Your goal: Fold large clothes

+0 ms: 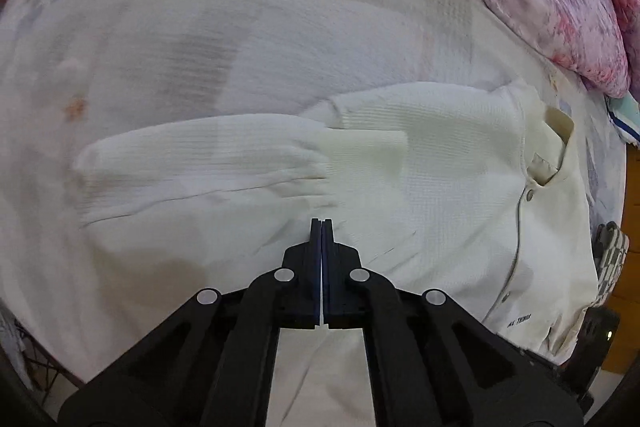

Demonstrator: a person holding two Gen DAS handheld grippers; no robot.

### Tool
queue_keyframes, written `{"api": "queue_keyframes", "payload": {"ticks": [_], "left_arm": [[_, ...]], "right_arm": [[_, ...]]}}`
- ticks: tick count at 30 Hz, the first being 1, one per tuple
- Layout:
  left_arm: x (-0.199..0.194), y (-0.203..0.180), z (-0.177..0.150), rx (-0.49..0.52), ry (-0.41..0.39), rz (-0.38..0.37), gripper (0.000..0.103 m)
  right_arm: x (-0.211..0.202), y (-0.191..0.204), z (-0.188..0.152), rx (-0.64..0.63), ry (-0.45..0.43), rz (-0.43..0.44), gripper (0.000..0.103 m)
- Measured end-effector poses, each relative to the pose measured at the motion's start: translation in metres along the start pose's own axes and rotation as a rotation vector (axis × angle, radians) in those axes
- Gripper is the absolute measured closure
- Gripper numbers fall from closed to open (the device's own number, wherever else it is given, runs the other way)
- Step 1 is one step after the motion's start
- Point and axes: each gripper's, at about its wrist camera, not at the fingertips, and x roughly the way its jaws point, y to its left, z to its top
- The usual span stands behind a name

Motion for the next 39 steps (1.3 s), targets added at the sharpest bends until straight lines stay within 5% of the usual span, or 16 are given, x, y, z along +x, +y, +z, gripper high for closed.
{"api": "queue_keyframes", "payload": {"ticks": [1, 2, 3, 4, 10, 13, 16, 18, 26, 31, 35, 39], "left_arm": [[0.0, -0.001, 0.0, -0.003, 0.018, -0.044, 0.091], [0.002, -0.007, -0.001, 0.014, 0.041, -0.103, 0.053], [0.005, -0.021, 0.001, 0.049, 0.039, -0.13, 0.034], [0.008, -0.034, 0.0, 0.12, 0.015, -0.118, 0.026], [0.058, -0.09, -0.029, 0.595, 0.079, 0.228, 0.035], [0.067, -0.086, -0.029, 0.657, 0.069, 0.251, 0.036], [0.071, -0.081, -0.023, 0.676, 0.033, 0.262, 0.055], [0.059, -0.076, -0.02, 0.628, 0.036, 0.187, 0.076], [-0.028, 0.005, -0.003, 0.274, -0.071, -0.11, 0.084], [-0.095, 0.053, -0.008, 0.12, -0.222, -0.001, 0.095], [-0.174, 0.069, -0.027, 0.019, -0.475, 0.14, 0.095], [-0.241, 0.063, -0.036, -0.081, -0.633, 0.107, 0.095]], "right_arm": [[0.004, 0.007, 0.002, -0.006, 0.0, 0.001, 0.093], [0.006, 0.015, 0.003, -0.011, -0.001, 0.012, 0.093], [0.009, 0.023, 0.004, -0.016, 0.002, 0.033, 0.093], [0.01, 0.026, 0.004, -0.02, 0.008, 0.042, 0.093], [0.011, 0.034, -0.004, -0.039, 0.03, 0.065, 0.093], [0.015, 0.02, -0.004, -0.009, 0.041, 0.062, 0.093], [0.017, 0.009, -0.002, 0.015, 0.036, 0.036, 0.093], [0.013, 0.007, 0.0, 0.024, 0.022, 0.047, 0.093], [0.01, 0.019, 0.002, -0.046, 0.011, 0.058, 0.093], [0.026, 0.055, 0.003, -0.135, 0.038, 0.101, 0.093], [0.076, 0.086, 0.004, -0.171, 0.129, 0.228, 0.096], [0.119, 0.082, 0.014, -0.067, 0.126, 0.233, 0.096]]}}
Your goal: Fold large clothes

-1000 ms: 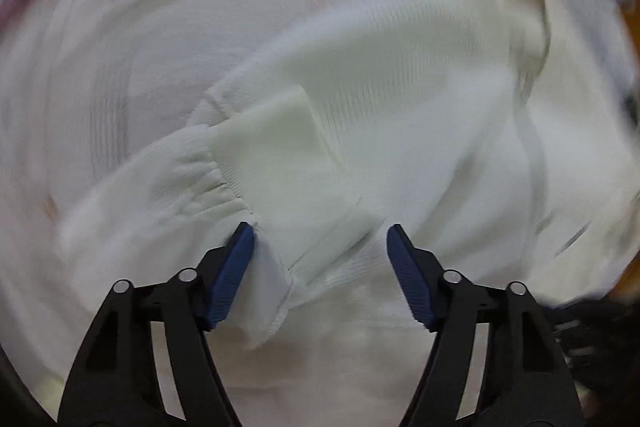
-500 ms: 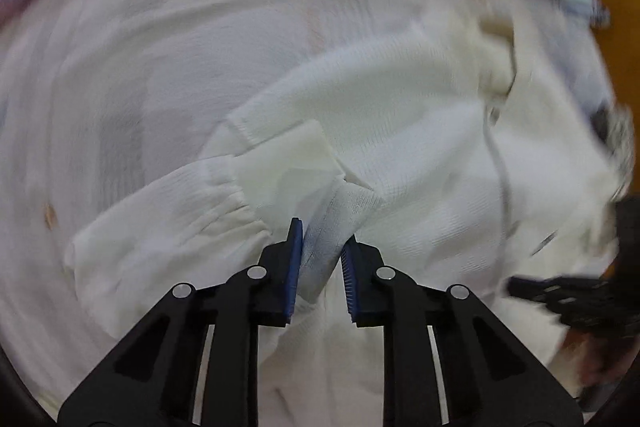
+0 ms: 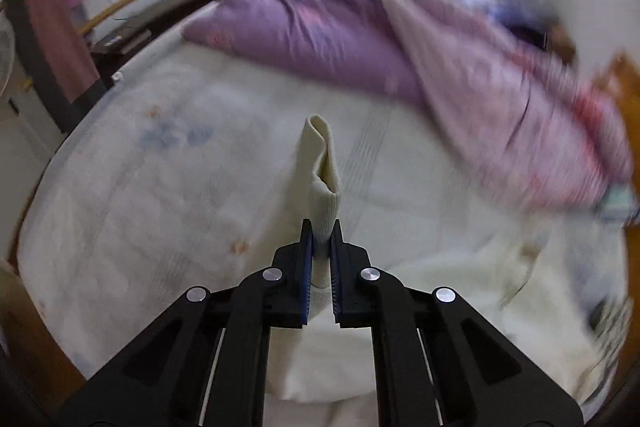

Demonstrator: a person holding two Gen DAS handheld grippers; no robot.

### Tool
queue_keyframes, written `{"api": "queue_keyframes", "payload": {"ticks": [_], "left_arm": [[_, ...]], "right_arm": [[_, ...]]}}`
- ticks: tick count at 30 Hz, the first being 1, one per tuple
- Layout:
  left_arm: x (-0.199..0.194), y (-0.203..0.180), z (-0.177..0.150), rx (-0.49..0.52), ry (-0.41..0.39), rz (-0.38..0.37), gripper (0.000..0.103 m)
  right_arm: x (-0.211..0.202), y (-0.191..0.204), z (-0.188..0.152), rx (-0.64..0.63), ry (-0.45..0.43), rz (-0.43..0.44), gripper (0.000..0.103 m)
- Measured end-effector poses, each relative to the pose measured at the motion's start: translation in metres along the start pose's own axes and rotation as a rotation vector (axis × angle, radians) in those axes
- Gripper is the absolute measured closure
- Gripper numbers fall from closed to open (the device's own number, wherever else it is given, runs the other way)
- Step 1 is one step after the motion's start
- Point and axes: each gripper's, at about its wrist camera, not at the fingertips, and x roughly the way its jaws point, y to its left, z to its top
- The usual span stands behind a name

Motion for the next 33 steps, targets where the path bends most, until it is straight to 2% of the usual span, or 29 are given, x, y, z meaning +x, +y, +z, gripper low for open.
{"api": "queue_keyframes", "payload": {"ticks": [3, 6, 8, 9, 11, 14, 16, 18, 21, 23, 24, 25, 26, 27, 28, 29, 30, 31, 33], "left_arm": [[-0.036, -0.031, 0.011, 0.04, -0.11, -0.014, 0.095], [-0.052, -0.074, 0.011, 0.068, -0.132, -0.126, 0.095], [-0.061, -0.112, 0.004, 0.13, -0.159, -0.186, 0.095], [-0.064, -0.123, 0.0, 0.145, -0.166, -0.202, 0.095], [-0.058, -0.167, -0.013, 0.208, -0.13, -0.276, 0.095], [-0.043, -0.223, -0.042, 0.301, -0.093, -0.306, 0.095], [-0.031, -0.262, -0.066, 0.376, -0.067, -0.32, 0.095], [-0.01, -0.302, -0.094, 0.454, -0.016, -0.329, 0.095], [0.029, -0.354, -0.149, 0.546, 0.116, -0.369, 0.095], [0.067, -0.39, -0.199, 0.624, 0.236, -0.392, 0.094], [0.087, -0.406, -0.226, 0.681, 0.328, -0.396, 0.09], [0.1, -0.412, -0.247, 0.721, 0.408, -0.391, 0.078], [0.112, -0.418, -0.265, 0.744, 0.49, -0.394, 0.072], [0.121, -0.417, -0.281, 0.744, 0.572, -0.408, 0.07], [0.121, -0.409, -0.287, 0.727, 0.605, -0.421, 0.065], [0.12, -0.399, -0.288, 0.702, 0.616, -0.433, 0.05], [0.116, -0.382, -0.285, 0.663, 0.615, -0.442, 0.039], [0.112, -0.365, -0.28, 0.626, 0.605, -0.435, 0.023], [0.107, -0.326, -0.266, 0.54, 0.589, -0.419, 0.022]], "right_arm": [[0.02, -0.018, 0.008, 0.094, -0.014, 0.039, 0.103], [0.017, -0.029, 0.009, 0.14, -0.013, 0.097, 0.103], [0.006, -0.032, 0.007, 0.162, -0.014, 0.108, 0.102], [-0.007, -0.033, 0.005, 0.16, -0.031, 0.135, 0.1], [-0.039, -0.038, -0.003, 0.141, -0.072, 0.212, 0.1], [-0.111, -0.062, -0.027, 0.129, -0.193, 0.214, 0.1], [-0.167, -0.092, -0.049, 0.152, -0.297, 0.204, 0.1], [-0.212, -0.123, -0.069, 0.185, -0.377, 0.157, 0.1], [-0.271, -0.18, -0.098, 0.275, -0.48, 0.04, 0.1], [-0.294, -0.21, -0.112, 0.333, -0.515, 0.004, 0.097], [-0.3, -0.219, -0.116, 0.37, -0.527, -0.023, 0.097], [-0.304, -0.232, -0.122, 0.422, -0.537, -0.066, 0.097], [-0.306, -0.244, -0.126, 0.471, -0.534, -0.094, 0.095], [-0.305, -0.248, -0.128, 0.501, -0.527, -0.1, 0.093], [-0.308, -0.258, -0.131, 0.536, -0.518, -0.093, 0.08], [-0.311, -0.263, -0.132, 0.557, -0.525, -0.086, 0.059], [-0.311, -0.262, -0.129, 0.559, -0.539, -0.087, 0.046], [-0.312, -0.258, -0.126, 0.548, -0.558, -0.093, 0.028], [-0.307, -0.238, -0.105, 0.47, -0.548, -0.09, 0.027]]}}
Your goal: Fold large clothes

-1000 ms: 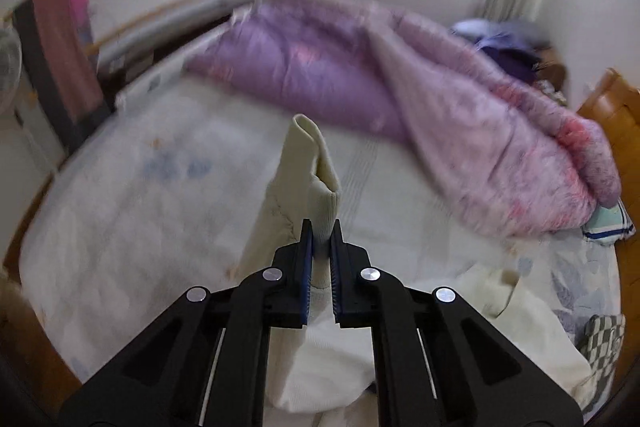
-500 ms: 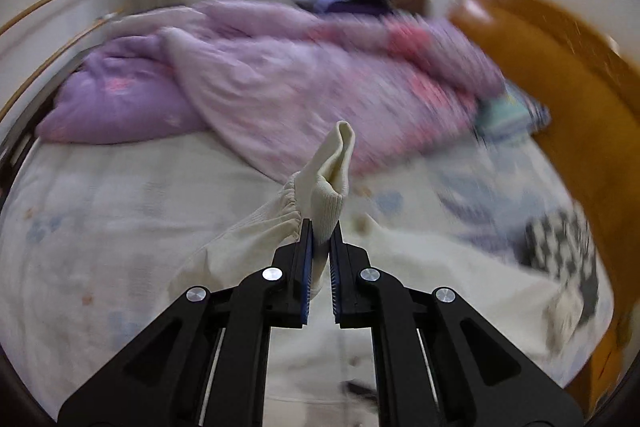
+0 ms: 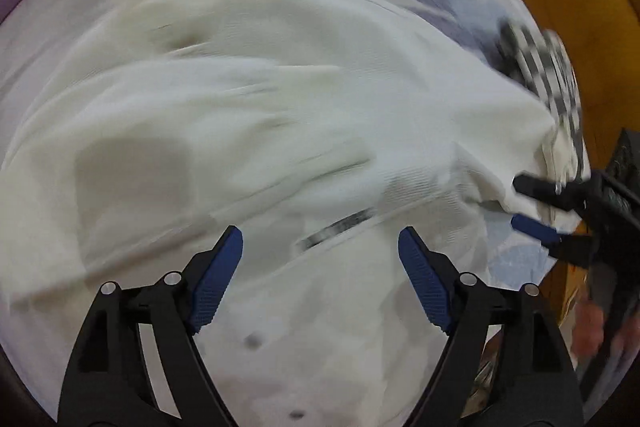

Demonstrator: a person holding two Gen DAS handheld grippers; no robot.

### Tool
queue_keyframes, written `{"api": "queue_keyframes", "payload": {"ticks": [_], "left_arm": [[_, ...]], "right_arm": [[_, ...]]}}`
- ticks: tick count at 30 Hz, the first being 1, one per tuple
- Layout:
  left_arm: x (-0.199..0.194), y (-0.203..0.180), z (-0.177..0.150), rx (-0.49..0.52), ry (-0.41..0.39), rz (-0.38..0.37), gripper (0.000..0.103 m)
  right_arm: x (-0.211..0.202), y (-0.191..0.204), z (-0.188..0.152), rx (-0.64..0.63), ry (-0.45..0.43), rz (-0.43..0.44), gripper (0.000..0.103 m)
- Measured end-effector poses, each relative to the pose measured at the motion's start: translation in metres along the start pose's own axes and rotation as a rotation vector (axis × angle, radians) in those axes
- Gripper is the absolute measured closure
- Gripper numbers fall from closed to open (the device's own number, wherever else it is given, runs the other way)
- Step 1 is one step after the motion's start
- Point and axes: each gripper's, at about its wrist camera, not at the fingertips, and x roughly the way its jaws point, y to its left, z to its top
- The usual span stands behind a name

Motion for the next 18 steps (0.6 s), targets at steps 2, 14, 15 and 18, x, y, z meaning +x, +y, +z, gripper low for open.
{"api": "queue_keyframes", "payload": {"ticks": [2, 14, 15, 18], "left_arm": [[-0.025, 0.052, -0.019, -0.158, -0.021, -0.005, 0.022], [-0.056, 0.254, -0.085, -0.795, -0.063, 0.015, 0.022], [-0.056, 0.256, -0.089, -0.811, -0.058, 0.01, 0.022], [-0.061, 0.256, -0.103, -0.84, -0.063, 0.015, 0.022]], "right_arm": [[0.012, 0.016, 0.009, -0.063, 0.033, 0.042, 0.027], [0.136, 0.124, 0.029, -0.292, 0.046, -0.23, 0.087], [0.132, 0.128, 0.027, -0.313, 0.04, -0.253, 0.091], [0.112, 0.117, 0.023, -0.307, 0.026, -0.199, 0.097]]}}
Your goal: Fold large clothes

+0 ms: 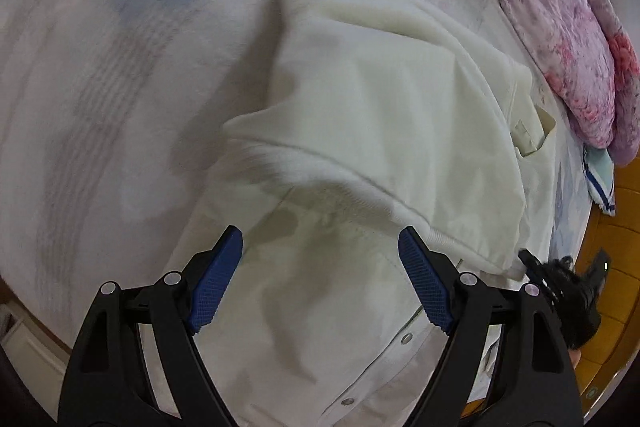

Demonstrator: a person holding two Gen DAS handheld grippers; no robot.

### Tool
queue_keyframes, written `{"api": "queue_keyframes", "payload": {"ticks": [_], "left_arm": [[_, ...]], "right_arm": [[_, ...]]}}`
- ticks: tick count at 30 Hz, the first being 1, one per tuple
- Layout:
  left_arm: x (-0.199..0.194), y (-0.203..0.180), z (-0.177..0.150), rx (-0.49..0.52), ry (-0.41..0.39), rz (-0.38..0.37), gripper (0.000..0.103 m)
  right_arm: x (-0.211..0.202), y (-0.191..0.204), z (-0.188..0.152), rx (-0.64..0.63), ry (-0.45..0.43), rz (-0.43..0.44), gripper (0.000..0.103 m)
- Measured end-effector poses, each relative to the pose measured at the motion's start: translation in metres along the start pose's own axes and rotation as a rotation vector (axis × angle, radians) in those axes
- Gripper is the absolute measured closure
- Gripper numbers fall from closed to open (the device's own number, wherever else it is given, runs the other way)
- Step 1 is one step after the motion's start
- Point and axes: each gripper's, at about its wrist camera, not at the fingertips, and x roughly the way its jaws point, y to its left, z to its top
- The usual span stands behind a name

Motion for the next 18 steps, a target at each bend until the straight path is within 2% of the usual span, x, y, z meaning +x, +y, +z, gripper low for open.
{"api": "queue_keyframes", "payload": {"ticks": [3, 7, 10, 12, 13, 14, 15, 16, 17, 18], "left_arm": [[-0.009, 0.011, 0.0, -0.024, -0.014, -0.011, 0.022], [-0.011, 0.031, 0.005, -0.139, 0.008, -0.096, 0.022], [0.011, 0.039, 0.009, -0.195, 0.056, -0.109, 0.023], [0.03, 0.043, 0.011, -0.229, 0.087, -0.113, 0.044], [0.038, 0.047, 0.011, -0.257, 0.119, -0.096, 0.068], [0.041, 0.051, 0.011, -0.278, 0.13, -0.115, 0.073], [0.038, 0.056, 0.01, -0.297, 0.124, -0.15, 0.076], [0.03, 0.061, 0.009, -0.294, 0.114, -0.18, 0.082], [0.021, 0.063, 0.008, -0.265, 0.099, -0.178, 0.086], [0.014, 0.063, 0.007, -0.239, 0.081, -0.16, 0.086]], "right_arm": [[-0.013, -0.019, -0.009, 0.03, -0.008, -0.051, 0.098], [-0.029, -0.065, -0.02, 0.077, -0.029, -0.174, 0.098], [-0.013, -0.083, -0.019, 0.123, 0.019, -0.146, 0.095], [-0.008, -0.074, -0.014, 0.069, 0.054, -0.197, 0.091], [-0.007, -0.07, -0.011, 0.061, 0.069, -0.221, 0.084], [-0.007, -0.067, -0.008, 0.071, 0.078, -0.233, 0.07], [-0.008, -0.065, -0.006, 0.085, 0.079, -0.217, 0.063], [-0.012, -0.062, -0.002, 0.105, 0.056, -0.178, 0.048], [-0.014, -0.059, 0.0, 0.099, 0.035, -0.174, 0.043], [-0.016, -0.05, 0.005, 0.064, 0.01, -0.193, 0.043]]}}
